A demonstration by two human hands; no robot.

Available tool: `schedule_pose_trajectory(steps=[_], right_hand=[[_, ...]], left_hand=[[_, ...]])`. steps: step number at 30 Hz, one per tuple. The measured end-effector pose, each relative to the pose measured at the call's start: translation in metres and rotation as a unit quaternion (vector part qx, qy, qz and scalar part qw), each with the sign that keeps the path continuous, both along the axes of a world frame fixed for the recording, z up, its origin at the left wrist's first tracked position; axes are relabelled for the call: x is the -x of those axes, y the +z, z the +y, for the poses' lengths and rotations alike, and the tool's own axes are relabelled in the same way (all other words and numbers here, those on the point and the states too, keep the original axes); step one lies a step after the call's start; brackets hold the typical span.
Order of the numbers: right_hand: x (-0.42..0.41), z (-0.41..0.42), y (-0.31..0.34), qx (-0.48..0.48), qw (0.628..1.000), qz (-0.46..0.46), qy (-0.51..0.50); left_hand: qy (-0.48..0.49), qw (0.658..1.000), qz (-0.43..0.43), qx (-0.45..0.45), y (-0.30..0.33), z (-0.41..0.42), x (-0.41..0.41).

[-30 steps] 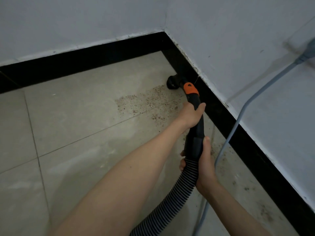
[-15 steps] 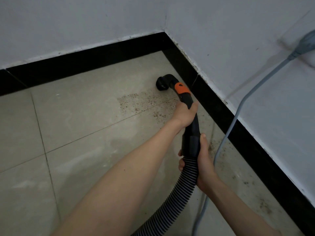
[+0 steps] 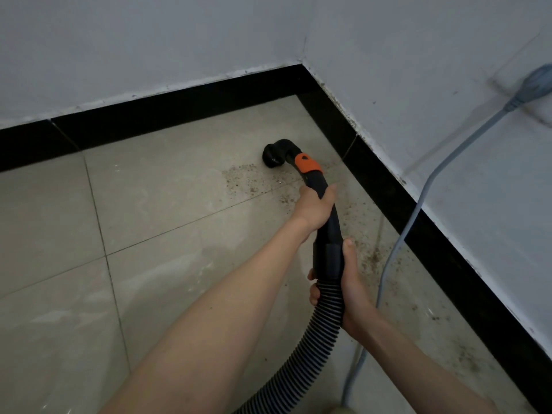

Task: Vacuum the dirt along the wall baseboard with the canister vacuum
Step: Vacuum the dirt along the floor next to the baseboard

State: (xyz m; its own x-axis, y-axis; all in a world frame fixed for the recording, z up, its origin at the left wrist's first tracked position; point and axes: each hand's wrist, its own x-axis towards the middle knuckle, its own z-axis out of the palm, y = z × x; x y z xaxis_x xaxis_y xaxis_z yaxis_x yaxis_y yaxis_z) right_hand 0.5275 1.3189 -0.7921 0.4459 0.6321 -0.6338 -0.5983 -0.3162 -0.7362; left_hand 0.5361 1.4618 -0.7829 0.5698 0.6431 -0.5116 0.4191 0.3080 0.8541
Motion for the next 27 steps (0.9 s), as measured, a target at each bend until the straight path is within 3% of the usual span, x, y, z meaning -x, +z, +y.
schedule_pose_trajectory(steps=[21, 27], right_hand=[[0.027, 0.012, 0.006, 0.015, 0.997, 0.003, 0.082], [0.032, 0.012, 0.008, 0.03, 0.993, -0.041, 0.11]], left_hand=[[0.092, 0.996, 0.011, 0.006, 0.003, 0.014, 0.051], [0.111, 0.994, 0.007, 0.003, 0.001, 0.016, 0.064]])
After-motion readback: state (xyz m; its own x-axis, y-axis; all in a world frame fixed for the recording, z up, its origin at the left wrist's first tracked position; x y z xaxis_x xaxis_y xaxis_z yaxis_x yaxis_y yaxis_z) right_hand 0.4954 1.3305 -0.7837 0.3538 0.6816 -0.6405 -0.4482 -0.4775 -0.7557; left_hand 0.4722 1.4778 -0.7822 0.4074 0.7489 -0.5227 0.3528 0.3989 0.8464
